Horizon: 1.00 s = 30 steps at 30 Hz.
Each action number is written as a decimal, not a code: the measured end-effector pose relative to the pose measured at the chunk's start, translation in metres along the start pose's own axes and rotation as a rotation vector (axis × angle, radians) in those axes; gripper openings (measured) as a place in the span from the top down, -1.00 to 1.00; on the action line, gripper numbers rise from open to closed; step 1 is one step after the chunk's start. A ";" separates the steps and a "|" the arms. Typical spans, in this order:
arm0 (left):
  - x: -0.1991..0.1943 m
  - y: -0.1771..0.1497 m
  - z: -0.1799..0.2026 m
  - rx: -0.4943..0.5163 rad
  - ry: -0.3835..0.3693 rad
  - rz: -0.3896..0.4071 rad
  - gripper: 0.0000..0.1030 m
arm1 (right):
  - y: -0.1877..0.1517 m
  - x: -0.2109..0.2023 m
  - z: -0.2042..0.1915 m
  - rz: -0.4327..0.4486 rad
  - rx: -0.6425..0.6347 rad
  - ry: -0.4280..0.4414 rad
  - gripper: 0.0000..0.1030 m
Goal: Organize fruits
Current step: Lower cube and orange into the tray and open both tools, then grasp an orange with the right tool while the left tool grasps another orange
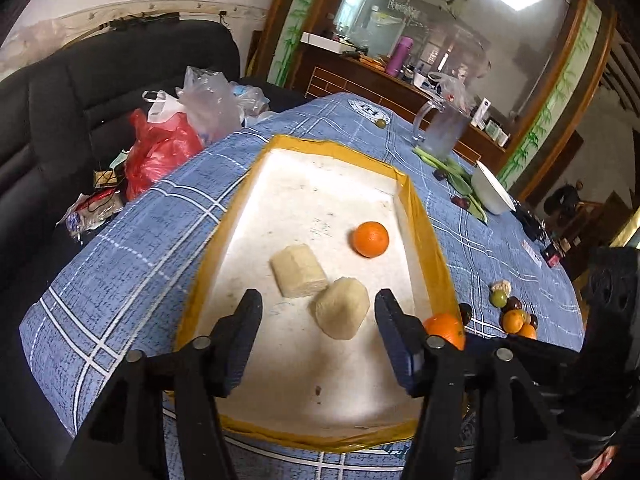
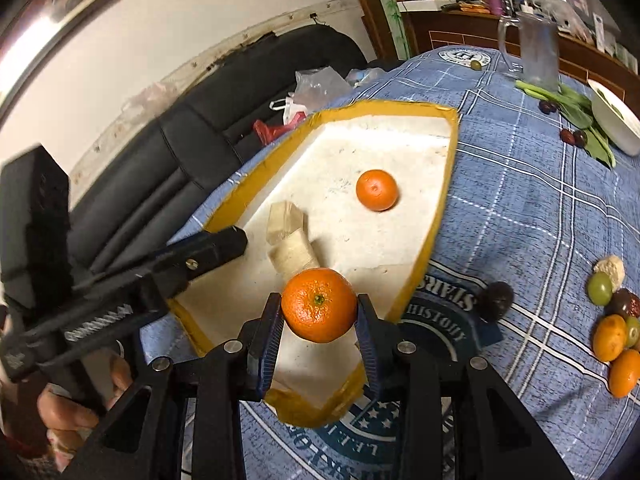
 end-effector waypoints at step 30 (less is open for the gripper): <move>-0.001 -0.006 0.050 0.070 -0.015 -0.018 -0.43 | -0.056 -0.100 0.138 0.124 0.177 -0.197 -0.28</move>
Point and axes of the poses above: each gripper's, at about its wrist camera, not at the fingertips, and x roughly the way its jaws point, z to its right, y to its top, the point moved 9 cm from there along x, roughly the way its jaws point, and after that the axes turned 9 degrees about -y, right-handed, at the moved point
